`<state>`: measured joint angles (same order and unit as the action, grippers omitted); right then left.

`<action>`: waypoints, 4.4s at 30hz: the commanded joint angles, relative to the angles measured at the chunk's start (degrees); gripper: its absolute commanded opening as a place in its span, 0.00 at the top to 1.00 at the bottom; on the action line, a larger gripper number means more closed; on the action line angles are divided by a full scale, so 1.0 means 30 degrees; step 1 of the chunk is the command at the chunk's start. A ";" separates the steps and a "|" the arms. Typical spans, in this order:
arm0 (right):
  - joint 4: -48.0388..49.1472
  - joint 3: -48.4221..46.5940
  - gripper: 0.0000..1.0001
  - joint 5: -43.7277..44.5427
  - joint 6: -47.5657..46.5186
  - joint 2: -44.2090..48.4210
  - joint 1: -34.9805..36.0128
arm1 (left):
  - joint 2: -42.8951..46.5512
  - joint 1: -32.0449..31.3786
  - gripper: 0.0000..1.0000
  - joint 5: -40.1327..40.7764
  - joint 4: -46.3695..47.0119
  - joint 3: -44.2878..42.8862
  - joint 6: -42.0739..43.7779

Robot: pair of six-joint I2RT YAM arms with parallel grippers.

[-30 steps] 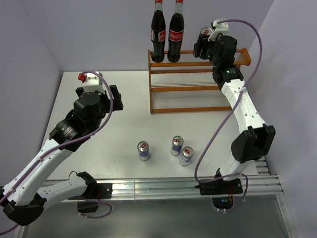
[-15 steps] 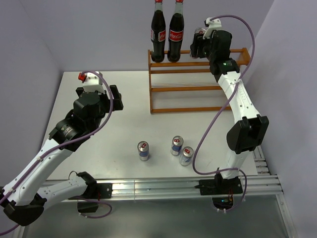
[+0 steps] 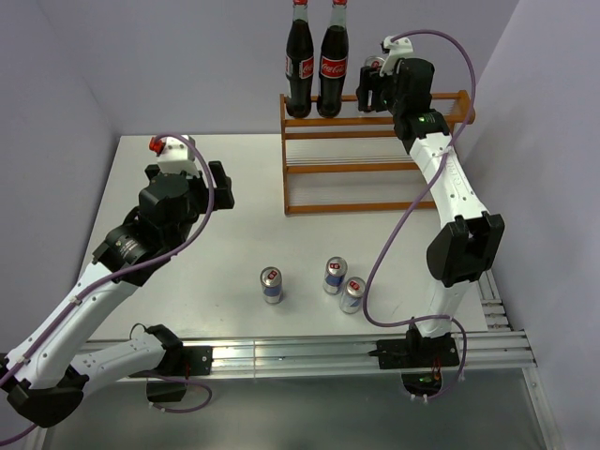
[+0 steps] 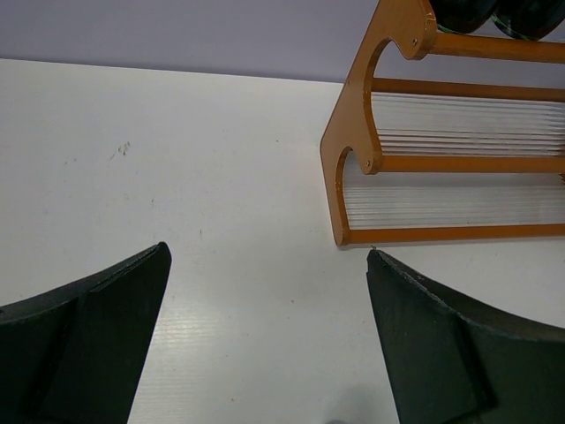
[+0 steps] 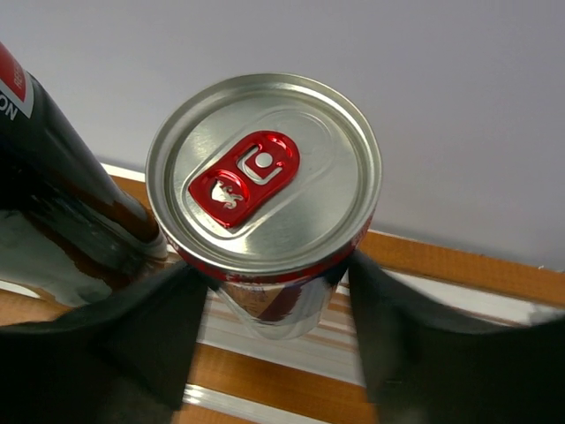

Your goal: Place and organize the beverage onto the shelf

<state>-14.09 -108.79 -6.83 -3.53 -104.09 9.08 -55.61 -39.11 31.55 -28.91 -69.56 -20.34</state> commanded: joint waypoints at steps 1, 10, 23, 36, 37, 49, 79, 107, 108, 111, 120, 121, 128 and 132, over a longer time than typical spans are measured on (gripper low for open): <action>0.0974 -0.0650 0.24 -0.0037 -0.0317 0.0507 -0.0010 | -0.0035 0.0088 0.01 -0.0234 0.0437 -0.0221 0.0187; 0.0974 -0.0358 0.02 0.0050 -0.0200 0.1386 -0.0010 | -0.0123 0.0088 0.00 -0.0467 0.0436 -0.0163 0.0217; 0.1505 0.5997 0.00 0.1103 0.3253 0.8088 0.0136 | -0.2026 0.0088 0.01 -0.1785 -0.1667 -0.1860 -0.1012; -0.4590 1.1914 0.00 0.3447 0.5189 1.3747 0.4616 | -0.5073 -0.2860 0.01 -0.2492 -0.6416 -0.2946 -0.5346; -0.4853 1.2383 0.00 0.3449 0.5364 1.4070 0.5170 | -0.5191 -0.3393 0.00 -0.2432 -0.6564 -0.2946 -0.5843; -0.5148 1.6898 0.00 0.2717 0.5687 1.7411 0.6611 | -0.6422 -0.7234 0.01 -0.2021 -0.8557 -0.1863 -0.8715; -0.4826 1.7924 0.01 0.0724 0.5249 1.8584 0.6963 | -0.8122 -0.8027 0.56 -0.3339 -0.6800 0.1039 -0.8807; 0.4228 2.0855 0.04 -1.2613 0.1382 1.5895 1.0183 | -0.3582 -0.6621 1.00 -0.7878 -0.7592 -0.4147 -0.2512; 0.4111 2.0535 0.04 -1.2316 0.0831 1.5628 1.0708 | -0.3523 -0.6621 1.00 -0.8431 -0.7562 -0.4321 -0.2305; 0.4110 2.0240 0.05 -1.0361 0.0358 1.4926 1.1908 | -0.3405 -0.6621 1.00 -0.9021 -0.7649 -0.4556 -0.1718; 0.5222 2.0004 0.12 -0.8798 -0.0669 1.3868 1.4316 | -0.3581 -0.6621 1.00 -1.0809 -0.7416 -0.4821 -0.0750; 0.5310 2.0005 0.13 -0.8739 -0.0756 1.3781 1.4433 | -0.3610 -0.6621 1.00 -1.0810 -0.7358 -0.4850 -0.0721; 0.6015 2.0035 0.41 -0.9353 -0.1109 1.3078 1.4756 | -0.3786 -0.6591 1.00 -1.0898 -0.7006 -0.4733 -0.0633; 0.6276 2.0033 0.67 -0.9910 -0.1226 1.3076 1.4844 | -0.3786 -0.6416 1.00 -0.9764 -0.7064 -0.4996 -0.0896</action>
<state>0.99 -46.04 -35.35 -6.11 -64.64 53.12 -67.77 -58.76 0.60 -55.51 -80.49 -22.98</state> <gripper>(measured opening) 0.592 0.566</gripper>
